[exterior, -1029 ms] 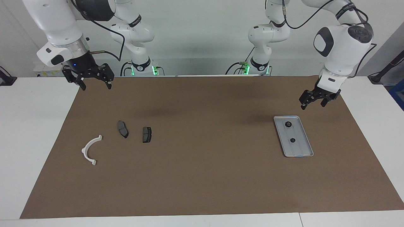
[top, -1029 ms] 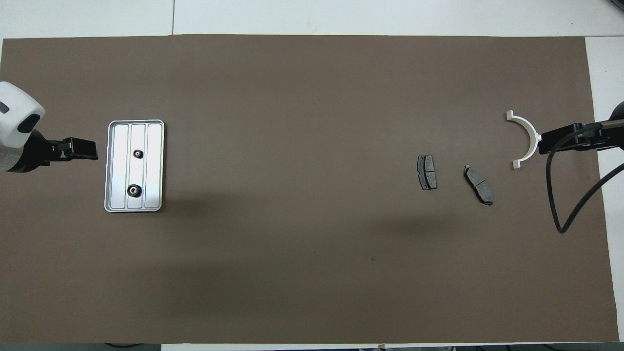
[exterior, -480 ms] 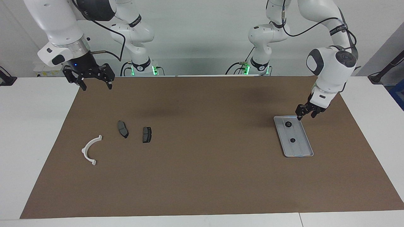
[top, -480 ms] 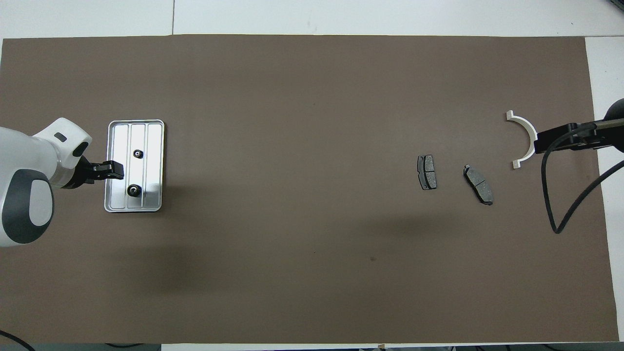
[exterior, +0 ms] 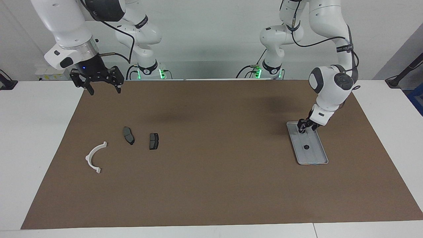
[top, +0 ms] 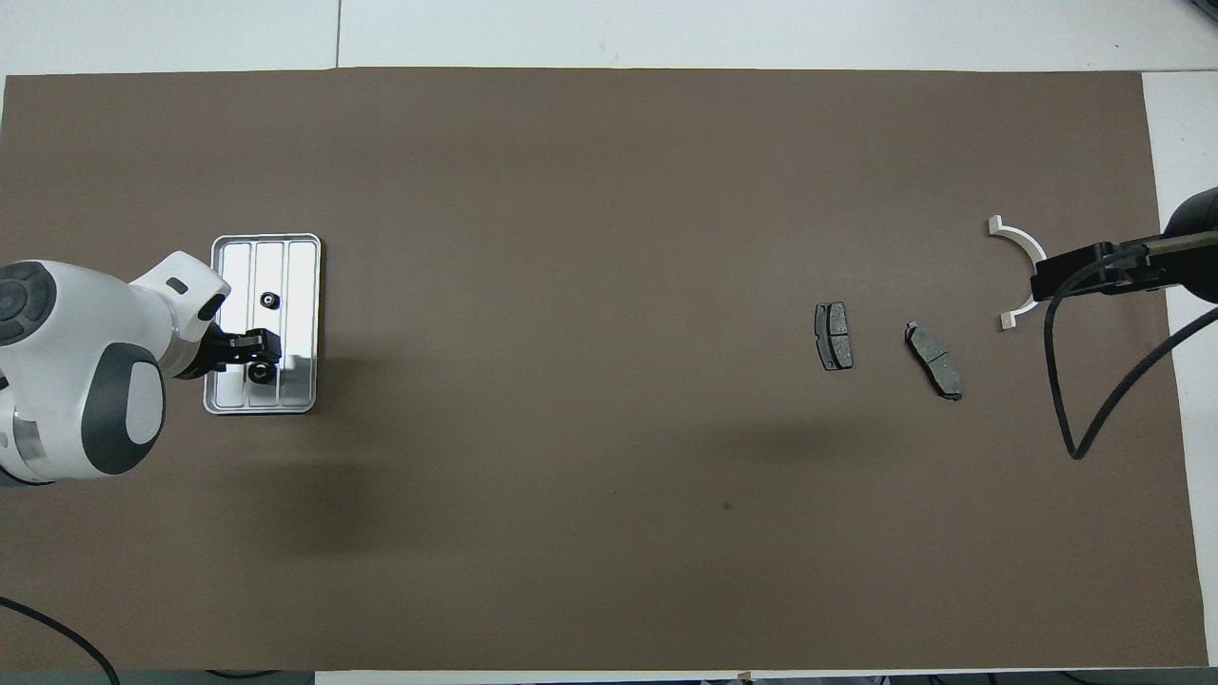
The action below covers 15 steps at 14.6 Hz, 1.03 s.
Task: Place bearing gear from tray to pile
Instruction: 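Grasp the dark ring in the tray with the left gripper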
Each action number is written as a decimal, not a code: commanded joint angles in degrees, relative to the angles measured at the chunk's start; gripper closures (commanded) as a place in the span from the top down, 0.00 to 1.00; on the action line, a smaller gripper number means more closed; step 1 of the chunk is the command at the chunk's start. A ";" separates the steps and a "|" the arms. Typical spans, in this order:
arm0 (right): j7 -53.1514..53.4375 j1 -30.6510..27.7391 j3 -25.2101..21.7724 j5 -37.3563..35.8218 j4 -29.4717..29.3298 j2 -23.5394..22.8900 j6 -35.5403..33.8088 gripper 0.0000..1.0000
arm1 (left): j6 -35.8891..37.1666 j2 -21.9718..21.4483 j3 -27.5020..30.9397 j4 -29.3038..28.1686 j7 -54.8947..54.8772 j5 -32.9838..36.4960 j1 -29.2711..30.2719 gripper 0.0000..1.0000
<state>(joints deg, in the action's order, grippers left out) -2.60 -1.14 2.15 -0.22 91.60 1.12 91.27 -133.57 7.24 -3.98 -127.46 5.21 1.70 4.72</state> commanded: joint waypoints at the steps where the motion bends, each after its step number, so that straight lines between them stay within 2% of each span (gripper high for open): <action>1: 0.49 -0.44 1.01 0.75 0.60 0.82 0.40 1.00 | -1.34 -0.12 0.29 -1.56 1.30 0.94 -0.68 0.66; 14: 0.32 -0.09 1.19 0.84 3.06 2.05 0.75 1.00 | -1.87 0.75 0.29 -1.65 1.30 0.94 -0.77 0.61; 15: 0.31 -0.09 1.19 0.84 3.06 2.05 0.75 1.00 | -1.87 0.93 0.29 -1.65 1.30 0.94 -0.77 0.58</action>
<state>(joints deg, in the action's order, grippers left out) -2.60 -1.08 3.21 -0.22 92.85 1.75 91.23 -133.81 7.99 -4.04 -128.16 5.25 1.70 4.71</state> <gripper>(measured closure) 0.000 0.396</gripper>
